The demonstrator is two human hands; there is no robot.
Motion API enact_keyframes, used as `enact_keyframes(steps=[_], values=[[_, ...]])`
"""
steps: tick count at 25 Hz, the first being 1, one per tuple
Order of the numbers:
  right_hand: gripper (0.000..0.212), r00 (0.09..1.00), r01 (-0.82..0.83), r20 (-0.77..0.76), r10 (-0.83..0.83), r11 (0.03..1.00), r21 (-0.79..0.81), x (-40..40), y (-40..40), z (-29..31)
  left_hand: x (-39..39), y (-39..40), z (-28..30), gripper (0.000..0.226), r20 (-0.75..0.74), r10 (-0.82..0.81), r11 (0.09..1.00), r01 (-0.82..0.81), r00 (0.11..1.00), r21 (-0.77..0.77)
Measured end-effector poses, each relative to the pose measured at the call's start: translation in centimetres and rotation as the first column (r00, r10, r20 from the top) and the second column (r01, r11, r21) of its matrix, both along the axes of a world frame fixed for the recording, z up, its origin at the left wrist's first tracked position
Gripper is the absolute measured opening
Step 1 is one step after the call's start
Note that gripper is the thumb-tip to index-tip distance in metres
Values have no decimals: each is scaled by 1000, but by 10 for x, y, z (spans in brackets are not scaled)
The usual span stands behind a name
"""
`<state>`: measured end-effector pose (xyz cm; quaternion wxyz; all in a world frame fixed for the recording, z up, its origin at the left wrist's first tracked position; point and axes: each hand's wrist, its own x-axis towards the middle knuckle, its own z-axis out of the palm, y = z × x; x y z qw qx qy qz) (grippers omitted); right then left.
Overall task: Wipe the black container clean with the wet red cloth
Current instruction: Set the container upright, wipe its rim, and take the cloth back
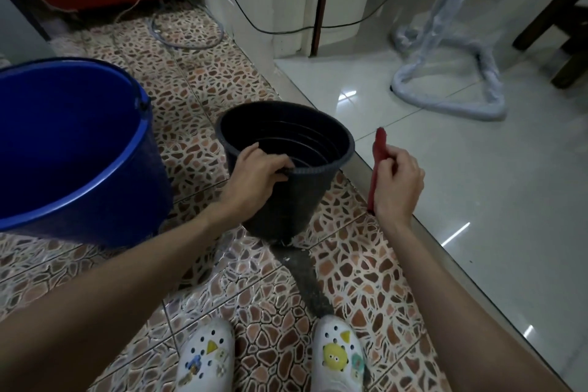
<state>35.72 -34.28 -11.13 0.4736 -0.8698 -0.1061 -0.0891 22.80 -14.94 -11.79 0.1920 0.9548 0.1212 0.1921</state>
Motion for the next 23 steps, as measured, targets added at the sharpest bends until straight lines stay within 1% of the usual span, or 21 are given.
enact_keyframes(steps=[1, 3, 6, 9, 12, 15, 18, 19, 21, 23], values=[[29, 999, -41, 9, 41, 999, -9, -4, 1, -1, -5, -2, -9, 14, 7, -12, 999, 11, 1000, 47], [28, 989, -133, 60, 135, 990, -41, -13, 4, -8, -15, -6, -23, 15, 14, -41, 995, 40, 999, 87], [27, 947, -269, 138, 289, 952, -146, -24, 5, -24, -25, -14, -37, 21, 0, -104, 988, 103, 995, 115], [26, 909, -340, 161, 385, 907, -251, -29, -1, -40, -31, -16, -48, 26, -21, -160, 980, 161, 987, 115], [26, 891, -366, 154, 426, 877, -312, -33, -7, -53, -36, -11, -58, 26, -103, -165, 985, 168, 981, 26], [25, 884, -390, 127, 450, 859, -331, -32, -7, -56, -39, -8, -57, 27, -134, -193, 981, 191, 972, -28], [25, 881, -397, 126, 456, 857, -327, -31, -6, -54, -42, -6, -45, 43, -174, -245, 969, 235, 954, -75], [25, 877, -404, 127, 463, 855, -325, -32, -7, -52, -43, -6, -40, 47, -197, -243, 969, 227, 950, -102], [26, 860, -433, 131, 493, 841, -324, -34, -6, -46, -40, -8, -28, 47, -208, -221, 964, 180, 953, -197], [30, 831, -470, 147, 536, 820, -328, -37, -3, -31, -32, -17, -10, 43, -152, -166, 940, 109, 974, -324]])
